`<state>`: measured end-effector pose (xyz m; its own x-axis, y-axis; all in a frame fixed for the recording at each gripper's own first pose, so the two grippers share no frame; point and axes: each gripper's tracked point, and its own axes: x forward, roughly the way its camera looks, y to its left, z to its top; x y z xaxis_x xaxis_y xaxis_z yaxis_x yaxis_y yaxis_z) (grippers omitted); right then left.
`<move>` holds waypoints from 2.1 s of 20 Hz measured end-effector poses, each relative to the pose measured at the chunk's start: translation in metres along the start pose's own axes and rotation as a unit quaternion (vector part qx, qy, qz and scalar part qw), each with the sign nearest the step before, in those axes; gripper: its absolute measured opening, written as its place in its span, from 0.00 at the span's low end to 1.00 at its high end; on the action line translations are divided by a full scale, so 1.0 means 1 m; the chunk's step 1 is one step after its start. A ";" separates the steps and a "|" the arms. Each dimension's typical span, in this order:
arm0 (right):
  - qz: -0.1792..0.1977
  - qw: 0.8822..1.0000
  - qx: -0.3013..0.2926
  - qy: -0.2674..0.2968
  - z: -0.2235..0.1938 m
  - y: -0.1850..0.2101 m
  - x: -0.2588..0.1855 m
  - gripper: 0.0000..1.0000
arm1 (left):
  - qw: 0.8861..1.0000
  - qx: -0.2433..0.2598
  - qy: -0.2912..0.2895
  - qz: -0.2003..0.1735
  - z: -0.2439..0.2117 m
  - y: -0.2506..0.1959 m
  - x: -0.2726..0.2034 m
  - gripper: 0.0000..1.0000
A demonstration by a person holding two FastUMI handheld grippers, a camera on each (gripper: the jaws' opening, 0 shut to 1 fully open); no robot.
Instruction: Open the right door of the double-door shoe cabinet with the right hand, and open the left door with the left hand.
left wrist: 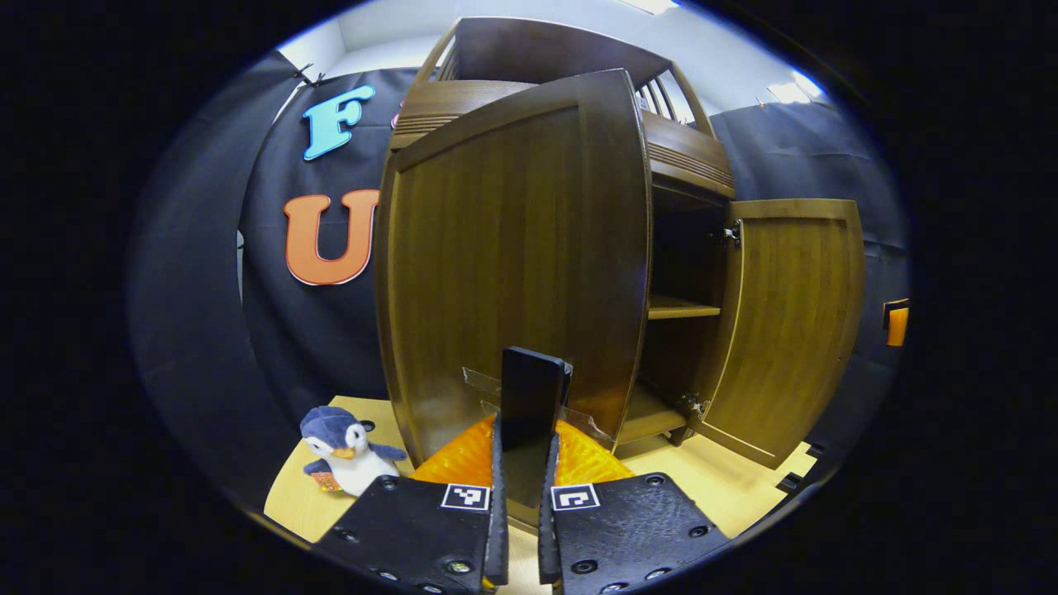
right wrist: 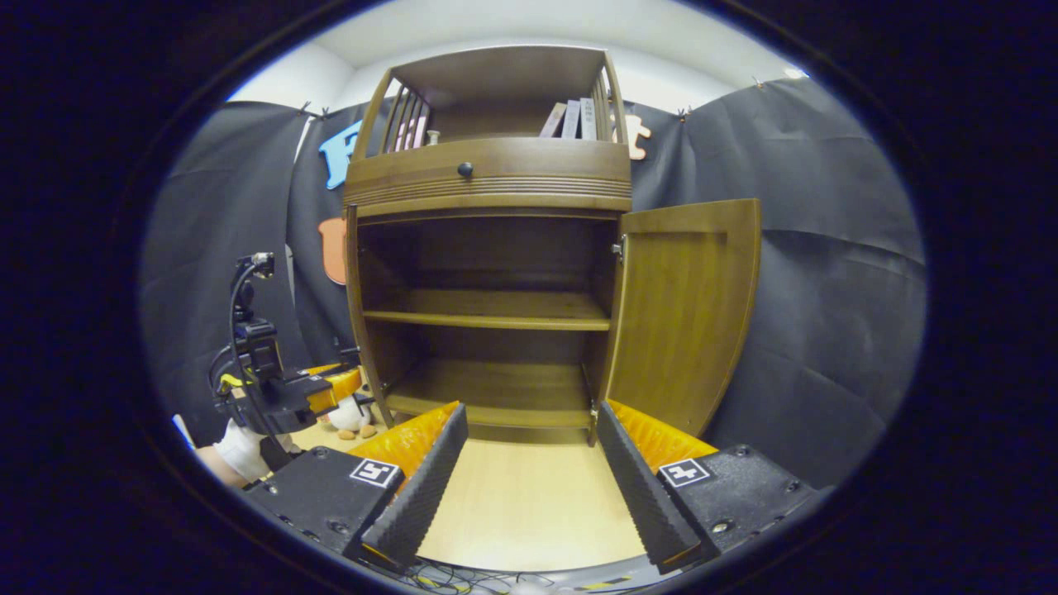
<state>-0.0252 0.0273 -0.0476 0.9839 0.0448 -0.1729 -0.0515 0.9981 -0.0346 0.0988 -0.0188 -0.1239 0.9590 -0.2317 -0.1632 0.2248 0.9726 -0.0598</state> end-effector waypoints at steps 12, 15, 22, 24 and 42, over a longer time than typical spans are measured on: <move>0.042 0.999 0.002 0.002 -0.007 0.032 0.000 1.00 | 0.997 -0.009 -0.006 0.079 -0.007 0.081 -0.058 0.00; 0.048 0.999 0.000 0.005 -0.009 0.036 0.000 1.00 | 0.996 -0.015 -0.008 0.086 -0.008 0.100 -0.057 0.00; 0.051 0.999 0.004 0.010 -0.013 0.033 0.003 0.99 | 0.997 -0.018 -0.015 0.073 -0.006 0.132 -0.061 0.00; 0.050 0.999 0.003 0.012 -0.014 0.032 0.004 1.00 | 0.998 -0.007 -0.016 0.065 -0.005 0.138 -0.063 0.00; 0.061 0.998 0.000 0.032 -0.023 0.038 0.010 0.99 | 0.998 0.018 -0.017 -0.056 -0.007 0.170 -0.061 0.02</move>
<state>-0.0209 0.0644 -0.0735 0.9575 0.1635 -0.2375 -0.1707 0.9853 -0.0100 0.0775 0.1608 -0.1305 0.9328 -0.3387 -0.1231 0.3363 0.9409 -0.0403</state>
